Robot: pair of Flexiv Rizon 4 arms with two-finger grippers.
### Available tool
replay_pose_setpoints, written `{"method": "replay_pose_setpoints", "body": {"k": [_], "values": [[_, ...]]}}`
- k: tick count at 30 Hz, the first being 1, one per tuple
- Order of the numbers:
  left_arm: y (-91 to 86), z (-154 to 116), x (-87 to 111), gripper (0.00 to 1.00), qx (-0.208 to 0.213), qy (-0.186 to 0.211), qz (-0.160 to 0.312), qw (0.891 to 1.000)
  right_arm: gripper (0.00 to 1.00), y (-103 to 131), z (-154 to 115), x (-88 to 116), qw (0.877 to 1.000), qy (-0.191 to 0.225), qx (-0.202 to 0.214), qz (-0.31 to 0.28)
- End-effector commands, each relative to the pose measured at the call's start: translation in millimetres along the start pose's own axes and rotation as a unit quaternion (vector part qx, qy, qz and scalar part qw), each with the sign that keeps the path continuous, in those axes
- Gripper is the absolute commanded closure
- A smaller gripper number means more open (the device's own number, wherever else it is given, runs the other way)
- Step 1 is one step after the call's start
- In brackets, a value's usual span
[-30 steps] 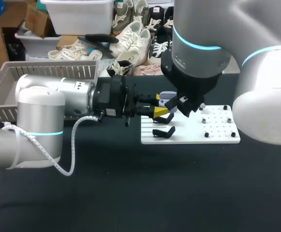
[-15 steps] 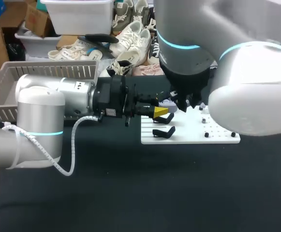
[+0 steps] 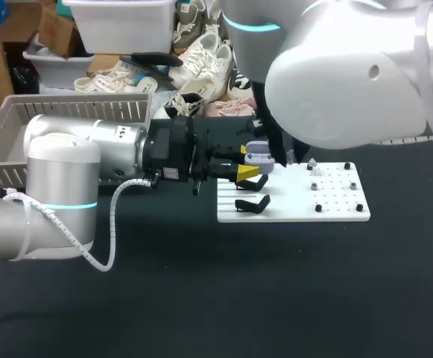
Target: Pick up each earbud case from the left stands, insert the matching earbuds, close the lid, and place the case in the box.
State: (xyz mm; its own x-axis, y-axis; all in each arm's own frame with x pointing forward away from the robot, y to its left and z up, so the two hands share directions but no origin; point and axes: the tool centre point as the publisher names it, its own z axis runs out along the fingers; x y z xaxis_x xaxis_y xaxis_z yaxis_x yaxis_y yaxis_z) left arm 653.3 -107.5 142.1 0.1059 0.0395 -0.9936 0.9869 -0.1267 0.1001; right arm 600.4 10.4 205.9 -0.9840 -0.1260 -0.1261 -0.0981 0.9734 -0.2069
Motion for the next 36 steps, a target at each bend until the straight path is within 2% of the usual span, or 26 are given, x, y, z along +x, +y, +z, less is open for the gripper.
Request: {"method": "replay_pose_setpoints", "body": {"k": [1, 8, 13, 15, 18, 24, 29, 36], "values": [[-0.6, 0.1, 0.2, 1.0, -0.001, 0.0, 0.001, 1.0, 1.0, 0.1, -0.1, 1.2, 1.0, -0.001, 0.001, 0.001], [-0.6, 0.1, 0.2, 1.0, -0.001, 0.0, 0.001, 1.0, 1.0, 0.1, -0.1, 1.2, 1.0, -0.001, 0.001, 0.001], [-0.6, 0.1, 0.2, 1.0, -0.001, 0.0, 0.001, 1.0, 1.0, 0.1, -4.4, -12.6, 0.995, 0.025, 0.004, 0.099], [-0.6, 0.1, 0.2, 1.0, -0.001, 0.0, 0.001, 1.0, 1.0, -0.3, -6.8, -17.6, 0.989, 0.046, -0.012, 0.142], [-0.6, 0.1, 0.2, 1.0, -0.001, 0.0, 0.001, 1.0, 1.0, 1.1, -8.2, -21.2, 0.982, 0.069, -0.023, 0.172], [-0.6, 0.1, 0.2, 1.0, -0.001, 0.0, 0.001, 1.0, 1.0, 10.2, -9.7, -23.7, 0.977, 0.083, -0.033, 0.193], [-0.6, 0.1, 0.2, 1.0, -0.001, 0.0, 0.001, 1.0, 1.0, 8.7, -13.6, -20.3, 0.976, 0.067, -0.051, 0.202], [-0.6, 0.1, 0.2, 1.0, -0.001, 0.0, 0.001, 1.0, 1.0, 8.7, -13.6, -20.3, 0.976, 0.067, -0.051, 0.202]]}}
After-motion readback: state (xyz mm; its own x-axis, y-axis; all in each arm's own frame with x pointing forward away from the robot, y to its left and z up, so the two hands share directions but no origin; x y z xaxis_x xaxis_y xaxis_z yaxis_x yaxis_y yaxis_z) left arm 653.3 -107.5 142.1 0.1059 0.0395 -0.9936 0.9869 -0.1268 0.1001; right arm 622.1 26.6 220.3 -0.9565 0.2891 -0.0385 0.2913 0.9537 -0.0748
